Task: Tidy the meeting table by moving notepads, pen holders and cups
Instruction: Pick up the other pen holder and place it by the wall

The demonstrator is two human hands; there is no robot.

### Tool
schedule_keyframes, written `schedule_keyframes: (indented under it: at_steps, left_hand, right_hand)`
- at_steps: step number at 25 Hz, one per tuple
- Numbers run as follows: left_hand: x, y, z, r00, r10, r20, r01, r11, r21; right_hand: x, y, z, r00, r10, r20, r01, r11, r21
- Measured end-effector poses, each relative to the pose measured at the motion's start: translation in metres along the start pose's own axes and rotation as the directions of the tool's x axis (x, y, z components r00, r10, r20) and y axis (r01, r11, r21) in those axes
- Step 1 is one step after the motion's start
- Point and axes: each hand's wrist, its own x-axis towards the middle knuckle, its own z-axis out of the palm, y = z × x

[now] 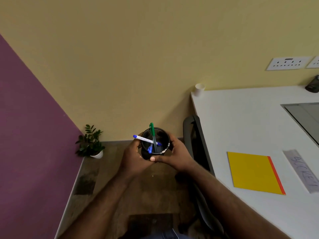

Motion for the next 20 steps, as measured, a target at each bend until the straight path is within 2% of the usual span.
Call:
schedule_keyframes:
  at_steps: [4, 9, 14, 20]
  left_hand:
    - [0.079, -0.026, 0.002, 0.994, 0.067, 0.085, -0.068, 0.998, 0.005]
    - [0.185, -0.059, -0.002, 0.962, 0.137, 0.235, -0.135, 0.991, -0.025]
    - [0.279, -0.066, 0.009, 0.888, 0.226, 0.400, -0.203, 0.974, -0.098]
    - [0.366, -0.059, 0.065, 0.788, 0.305, 0.534, -0.265, 0.952, -0.152]
  right_hand:
    - [0.062, 0.008, -0.017, 0.997, 0.041, -0.065, -0.043, 0.999, -0.025]
    - [0.141, 0.009, -0.020, 0.964, 0.095, -0.249, -0.113, 0.992, -0.060]
    - [0.199, 0.004, -0.037, 0.901, 0.112, -0.419, -0.152, 0.986, -0.062]
    - [0.245, 0.026, -0.089, 0.809, 0.145, -0.570, -0.185, 0.983, -0.013]
